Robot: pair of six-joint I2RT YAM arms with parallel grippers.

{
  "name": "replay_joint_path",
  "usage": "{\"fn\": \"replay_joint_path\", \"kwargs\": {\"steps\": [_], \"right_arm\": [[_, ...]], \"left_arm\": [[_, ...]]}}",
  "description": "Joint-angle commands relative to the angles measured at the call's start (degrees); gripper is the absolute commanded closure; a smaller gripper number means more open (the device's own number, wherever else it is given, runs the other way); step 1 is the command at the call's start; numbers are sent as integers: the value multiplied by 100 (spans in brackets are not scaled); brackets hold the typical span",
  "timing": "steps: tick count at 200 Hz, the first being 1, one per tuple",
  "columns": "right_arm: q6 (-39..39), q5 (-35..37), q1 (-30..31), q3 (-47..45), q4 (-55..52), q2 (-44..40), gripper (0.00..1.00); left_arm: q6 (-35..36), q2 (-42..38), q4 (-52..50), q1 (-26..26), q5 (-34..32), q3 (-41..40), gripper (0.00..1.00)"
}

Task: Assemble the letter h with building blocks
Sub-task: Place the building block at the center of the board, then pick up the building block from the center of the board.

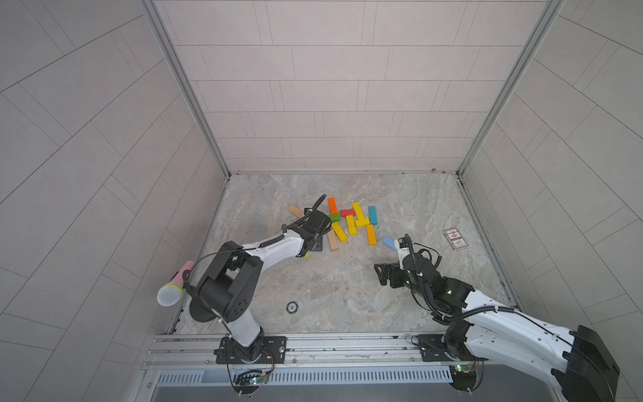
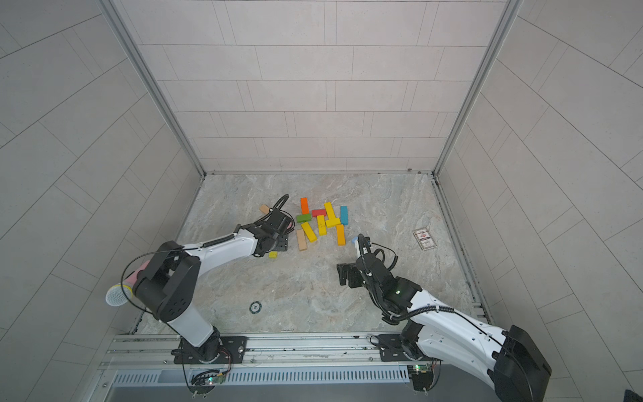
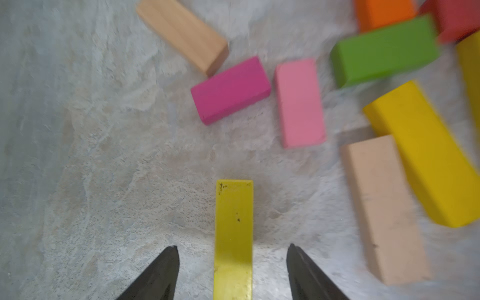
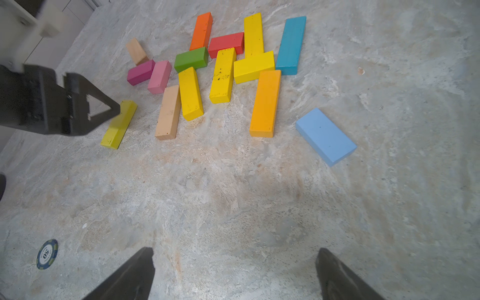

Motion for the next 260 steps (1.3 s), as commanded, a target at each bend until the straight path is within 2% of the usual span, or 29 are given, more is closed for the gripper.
{"fn": "replay_joint_path", "kwargs": {"steps": [1, 16, 39, 64, 94, 152, 183, 260], "right_arm": [[97, 139, 25, -90, -70, -26, 1], [123, 152, 26, -122, -32, 0, 1], [141, 184, 24, -133, -13, 63, 1], [145, 180, 26, -142, -28, 40, 1], [151, 174, 18, -194, 20, -12, 1], [176, 118, 18, -230, 92, 45, 1], [186, 119, 18, -234, 108, 45, 1], [190, 88, 19, -222, 210, 268, 1]], "left_arm": [[-176, -452, -247, 17, 187, 510, 22], [-87, -364, -71, 36, 457, 666, 16], [-16, 236, -519, 135, 391, 1297, 16], [-155, 806, -1012, 595, 762, 1802, 16], [-667, 949, -447, 1082, 1209, 1455, 16], [-1373, 1250, 51, 1135, 624, 1312, 16], [-1384, 1411, 544, 1115, 962, 1209, 17], [-1379, 1628, 580, 1092, 687, 1008, 17]]}}
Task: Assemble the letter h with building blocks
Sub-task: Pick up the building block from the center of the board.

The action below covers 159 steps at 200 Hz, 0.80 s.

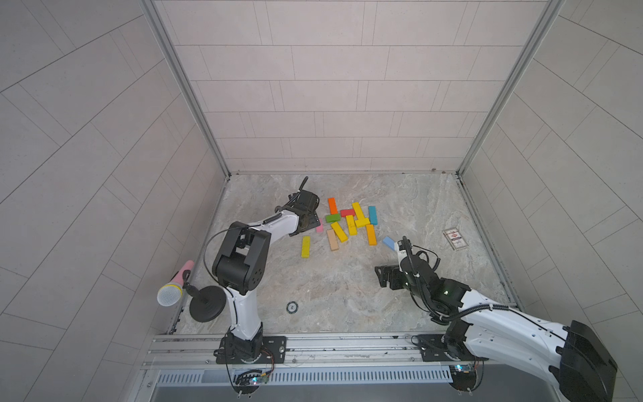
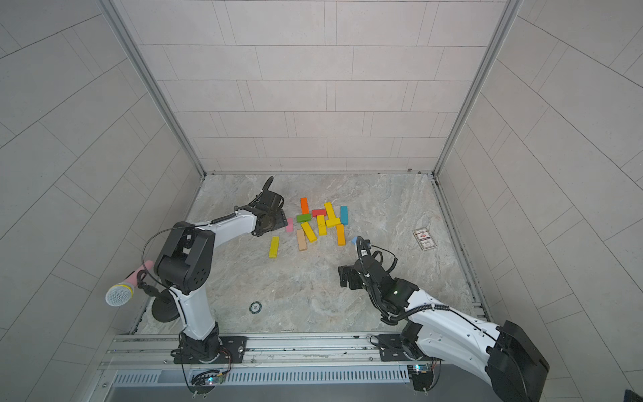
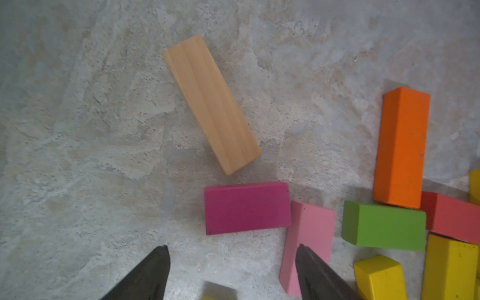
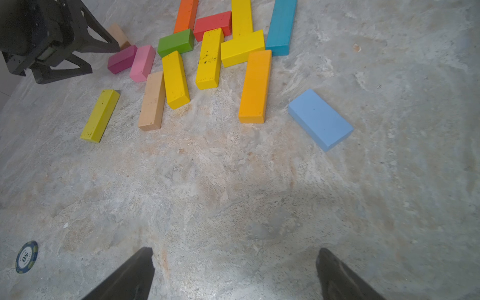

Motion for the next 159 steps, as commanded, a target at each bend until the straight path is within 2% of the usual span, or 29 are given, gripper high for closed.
{"fn": "replay_joint_path", "kwargs": {"steps": [1, 159], "right_arm": [[53, 26, 18, -42, 85, 44, 1], [39, 47, 19, -21, 86, 167, 0]], "left_arm": [[-79, 114, 86, -21, -161, -94, 17], [85, 362, 121, -236, -334, -108, 17]]}}
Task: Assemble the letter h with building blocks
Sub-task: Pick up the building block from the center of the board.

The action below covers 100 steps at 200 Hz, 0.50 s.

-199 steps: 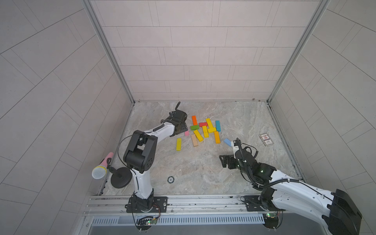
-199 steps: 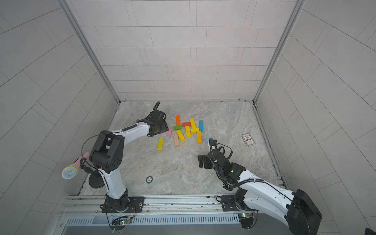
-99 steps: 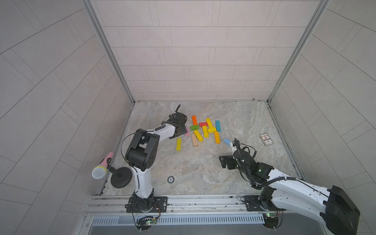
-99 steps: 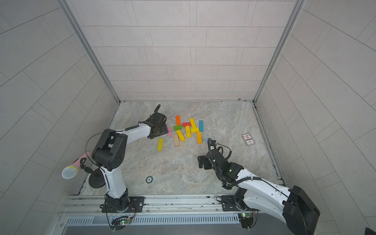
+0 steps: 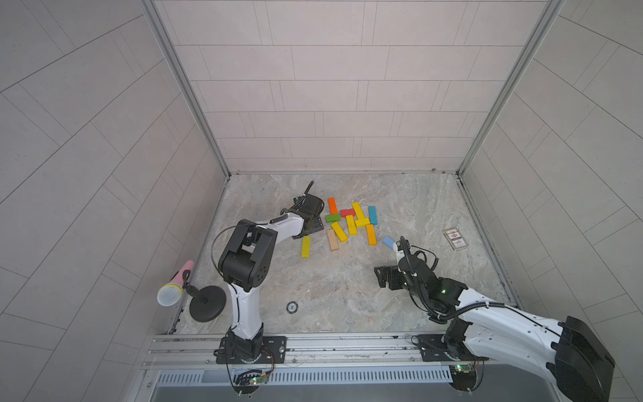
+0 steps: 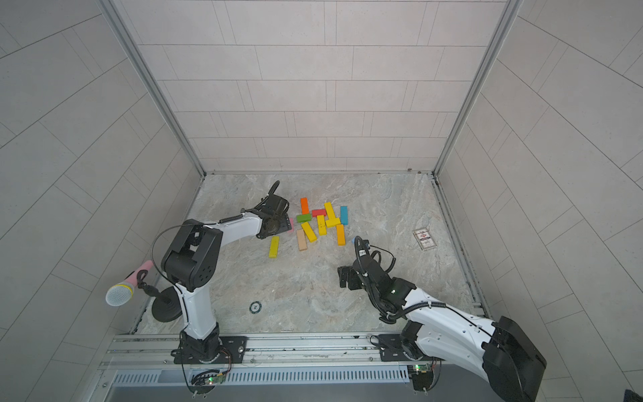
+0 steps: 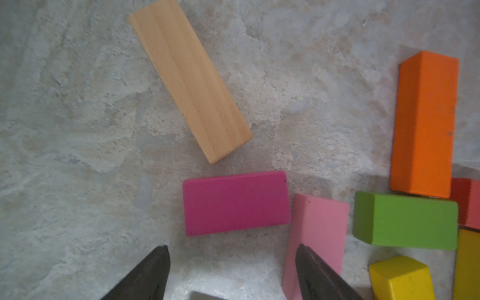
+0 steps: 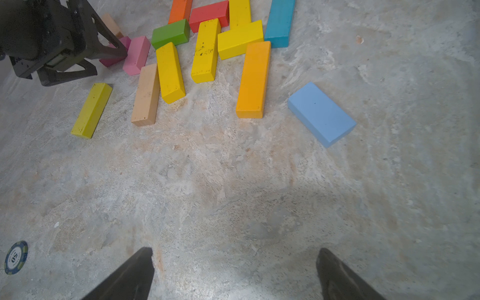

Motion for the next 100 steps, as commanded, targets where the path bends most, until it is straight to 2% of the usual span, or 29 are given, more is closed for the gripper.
{"fn": "replay_joint_path", "kwargs": {"steps": [1, 68, 100], "right_arm": [[40, 44, 18, -23, 27, -3, 0], [39, 13, 13, -7, 55, 44, 0], [41, 17, 17, -7, 59, 56, 0]], "left_arm": [[39, 95, -78, -33, -208, -70, 17], [151, -685, 81, -156, -537, -442, 17], [121, -541, -58, -151, -496, -355, 17]]}}
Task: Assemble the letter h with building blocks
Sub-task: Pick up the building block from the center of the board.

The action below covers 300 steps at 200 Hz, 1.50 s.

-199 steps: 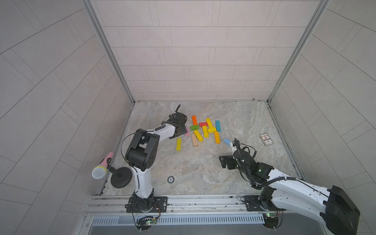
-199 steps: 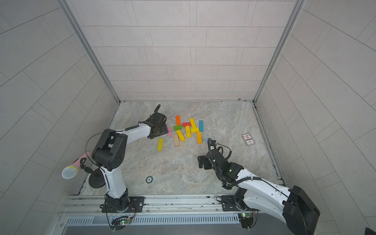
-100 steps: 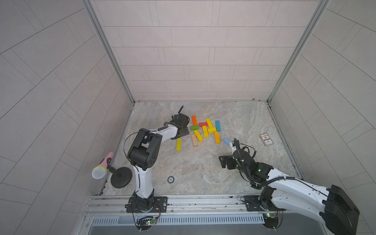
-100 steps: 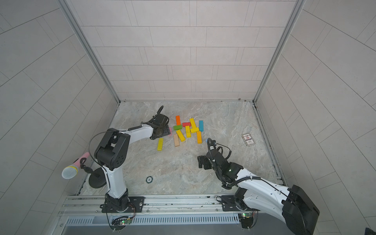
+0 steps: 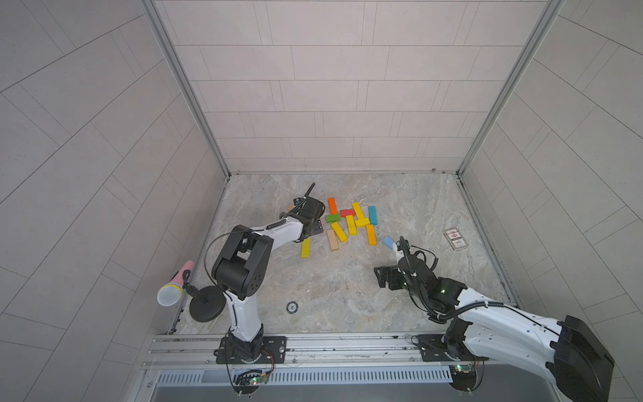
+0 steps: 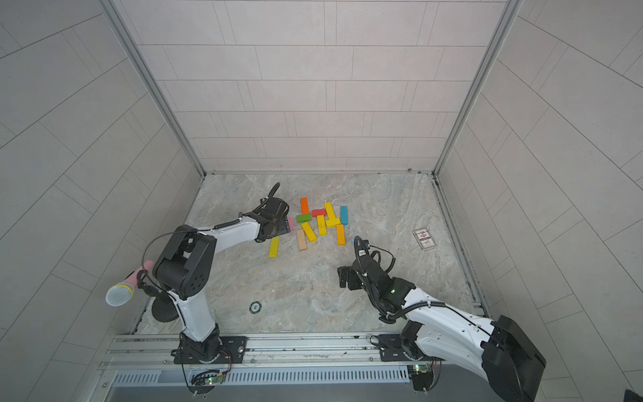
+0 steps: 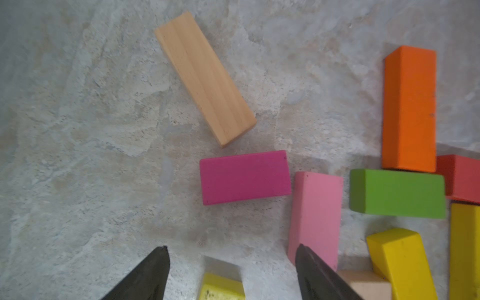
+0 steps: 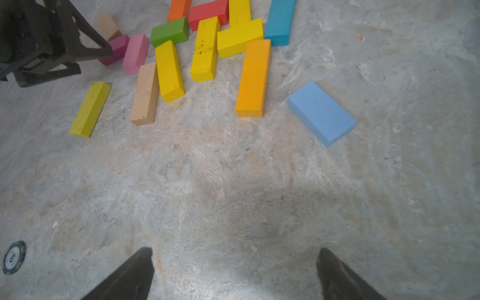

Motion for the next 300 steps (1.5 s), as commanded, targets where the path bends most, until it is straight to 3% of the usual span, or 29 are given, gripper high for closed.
{"fn": "replay_joint_path", "kwargs": {"steps": [1, 98, 233, 300], "right_arm": [[40, 16, 17, -7, 32, 9, 0], [31, 80, 11, -7, -16, -8, 0], [33, 29, 9, -16, 26, -26, 0], [38, 25, -1, -7, 46, 23, 0]], "left_arm": [[3, 0, -122, -14, -137, 42, 17], [-80, 478, 29, 35, -9, 93, 17], [118, 1443, -712, 106, -276, 1205, 18], [370, 1424, -712, 89, -306, 1335, 34]]}}
